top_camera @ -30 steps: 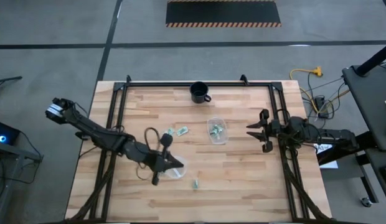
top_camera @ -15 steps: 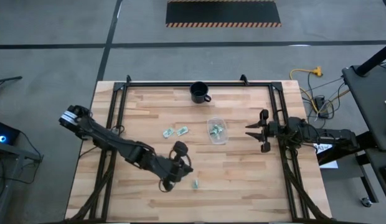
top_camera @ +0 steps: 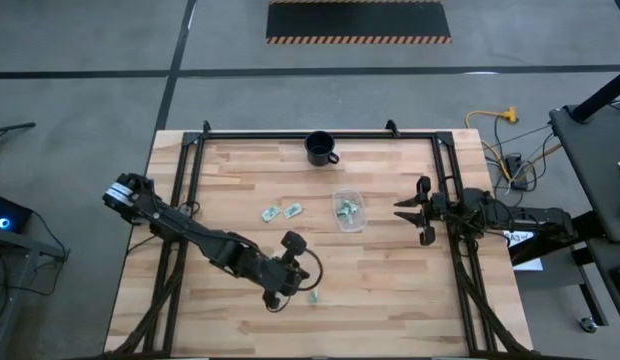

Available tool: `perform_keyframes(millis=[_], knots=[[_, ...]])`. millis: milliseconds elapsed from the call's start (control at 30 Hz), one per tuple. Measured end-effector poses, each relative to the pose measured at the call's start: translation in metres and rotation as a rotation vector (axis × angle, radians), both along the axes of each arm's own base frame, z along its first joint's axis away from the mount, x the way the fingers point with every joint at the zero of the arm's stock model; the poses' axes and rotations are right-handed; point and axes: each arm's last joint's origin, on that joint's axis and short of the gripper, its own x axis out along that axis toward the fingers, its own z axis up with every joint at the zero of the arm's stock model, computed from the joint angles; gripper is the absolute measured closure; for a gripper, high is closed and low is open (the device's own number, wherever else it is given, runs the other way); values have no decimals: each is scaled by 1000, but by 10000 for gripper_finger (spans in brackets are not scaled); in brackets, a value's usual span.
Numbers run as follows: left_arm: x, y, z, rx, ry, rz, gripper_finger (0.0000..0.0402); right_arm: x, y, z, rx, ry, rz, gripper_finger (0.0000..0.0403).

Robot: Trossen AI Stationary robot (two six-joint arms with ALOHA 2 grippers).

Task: Pick and place items into bin
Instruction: Put the white stevia packet into the left transparent bin

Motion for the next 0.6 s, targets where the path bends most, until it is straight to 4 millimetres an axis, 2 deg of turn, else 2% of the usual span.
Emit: perform_keyframes(millis=[167, 300, 467, 600], knots=[[-3, 1, 5, -41, 93, 58, 402, 0, 0, 0, 0, 0, 0, 303], [5, -6, 7, -31, 150, 72, 402, 0, 0, 0, 0, 0, 1, 301], [31, -23, 3, 9, 224, 68, 402, 0, 0, 0, 0, 0, 0, 303], [53, -35, -6, 72, 348, 71, 402, 0, 0, 0, -3, 0, 0, 308]])
